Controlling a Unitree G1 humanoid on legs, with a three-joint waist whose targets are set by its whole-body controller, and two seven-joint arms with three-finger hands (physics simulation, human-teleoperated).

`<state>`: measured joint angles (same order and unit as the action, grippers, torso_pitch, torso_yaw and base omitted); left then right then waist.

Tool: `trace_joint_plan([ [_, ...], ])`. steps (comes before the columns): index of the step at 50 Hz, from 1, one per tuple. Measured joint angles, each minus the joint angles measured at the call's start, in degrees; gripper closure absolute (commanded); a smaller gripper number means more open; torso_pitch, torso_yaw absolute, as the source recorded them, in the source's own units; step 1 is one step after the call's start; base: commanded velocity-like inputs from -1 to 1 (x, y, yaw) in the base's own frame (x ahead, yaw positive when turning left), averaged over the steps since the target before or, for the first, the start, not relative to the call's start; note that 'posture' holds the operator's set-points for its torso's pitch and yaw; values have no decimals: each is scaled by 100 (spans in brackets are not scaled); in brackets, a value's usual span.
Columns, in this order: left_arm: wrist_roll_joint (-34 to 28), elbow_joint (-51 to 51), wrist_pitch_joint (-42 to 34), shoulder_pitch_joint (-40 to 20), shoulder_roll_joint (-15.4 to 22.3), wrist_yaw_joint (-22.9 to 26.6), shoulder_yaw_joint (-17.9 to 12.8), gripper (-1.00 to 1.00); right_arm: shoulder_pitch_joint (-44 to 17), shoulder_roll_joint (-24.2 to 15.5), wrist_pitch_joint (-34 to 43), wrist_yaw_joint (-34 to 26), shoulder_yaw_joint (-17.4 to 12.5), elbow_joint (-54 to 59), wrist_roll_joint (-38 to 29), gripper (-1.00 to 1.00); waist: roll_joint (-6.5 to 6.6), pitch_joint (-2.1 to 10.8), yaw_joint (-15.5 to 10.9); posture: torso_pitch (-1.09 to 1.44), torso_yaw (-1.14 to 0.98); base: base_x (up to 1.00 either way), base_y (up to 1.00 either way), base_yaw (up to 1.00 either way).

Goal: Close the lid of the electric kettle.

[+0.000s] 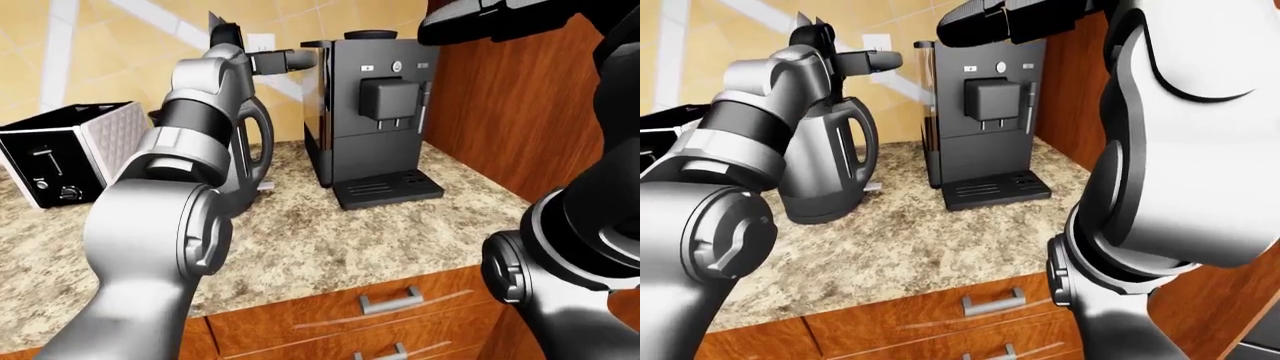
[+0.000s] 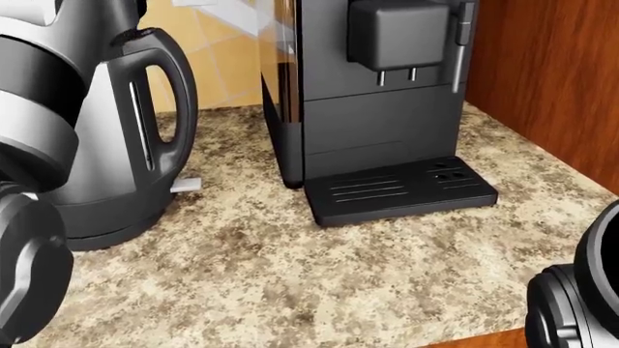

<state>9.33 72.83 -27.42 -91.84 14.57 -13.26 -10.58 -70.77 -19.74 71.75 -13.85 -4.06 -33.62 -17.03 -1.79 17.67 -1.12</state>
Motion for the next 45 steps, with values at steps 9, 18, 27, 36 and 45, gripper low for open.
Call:
trace_joint_plan([
  [9,-26,51,73,67,49,-23,27,-100,14,16,-35,-22,-22,6,-37,-100,23,0,14,-53,0,0,0,0],
  [18,-54,68,75,80,117,-25,13,-100,-16,19,4,-42,-13,-20,-68,-100,32,5,34,-53,0,0,0,0],
  [27,-98,51,144,128,150,-56,-7,-100,9,52,-13,-57,-4,-9,-82,-100,43,11,50,-53,0,0,0,0],
  [36,-146,81,228,264,196,-145,-27,-100,-24,68,-62,-52,-30,-23,-81,-100,50,20,53,-53,0,0,0,0],
  [45,-143,100,300,426,284,-191,-61,-100,-9,79,-49,-46,-2,-19,-64,-100,52,20,49,-53,0,0,0,0],
])
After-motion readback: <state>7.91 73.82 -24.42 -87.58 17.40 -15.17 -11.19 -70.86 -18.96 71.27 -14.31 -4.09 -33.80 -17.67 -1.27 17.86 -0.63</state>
